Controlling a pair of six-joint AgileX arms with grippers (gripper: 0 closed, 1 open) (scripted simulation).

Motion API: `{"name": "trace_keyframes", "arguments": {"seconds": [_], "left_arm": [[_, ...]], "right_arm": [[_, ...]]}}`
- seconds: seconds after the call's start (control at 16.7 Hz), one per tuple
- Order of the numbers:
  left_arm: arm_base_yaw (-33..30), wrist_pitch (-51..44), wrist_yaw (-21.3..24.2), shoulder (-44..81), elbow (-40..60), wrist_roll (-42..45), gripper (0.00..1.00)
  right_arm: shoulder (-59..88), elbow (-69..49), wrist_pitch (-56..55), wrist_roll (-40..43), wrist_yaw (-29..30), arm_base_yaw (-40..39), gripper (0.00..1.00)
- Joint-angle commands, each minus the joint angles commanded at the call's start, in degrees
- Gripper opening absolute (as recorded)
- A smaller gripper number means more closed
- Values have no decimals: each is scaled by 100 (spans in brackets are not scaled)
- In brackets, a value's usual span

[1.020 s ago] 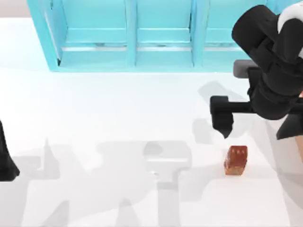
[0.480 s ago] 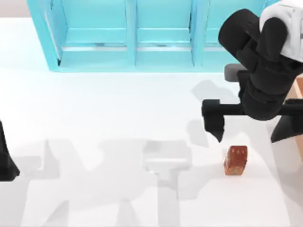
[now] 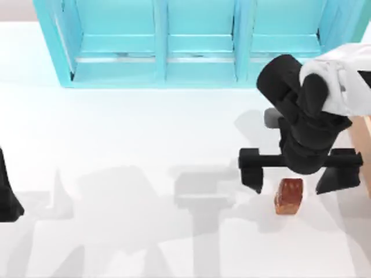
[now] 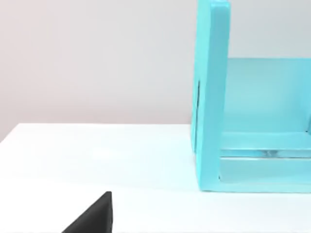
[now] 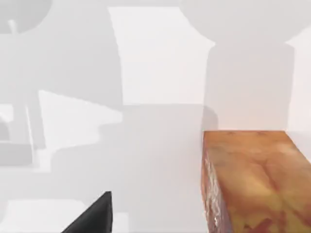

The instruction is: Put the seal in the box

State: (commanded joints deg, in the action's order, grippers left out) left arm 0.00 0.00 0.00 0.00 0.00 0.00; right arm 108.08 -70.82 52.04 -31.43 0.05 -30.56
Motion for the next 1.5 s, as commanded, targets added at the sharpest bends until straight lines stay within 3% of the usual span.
{"name": "trace_keyframes", "arguments": {"seconds": [0.48, 1.26, 1.5], "left_arm": [[0, 0, 0, 0, 0, 0, 100], [0, 0, 0, 0, 0, 0, 100], [0, 0, 0, 0, 0, 0, 100]], "right_arm": [[224, 436, -590, -16, 1, -13, 100], [224, 436, -590, -16, 1, -13, 2], [224, 436, -590, -16, 1, -13, 0]]}}
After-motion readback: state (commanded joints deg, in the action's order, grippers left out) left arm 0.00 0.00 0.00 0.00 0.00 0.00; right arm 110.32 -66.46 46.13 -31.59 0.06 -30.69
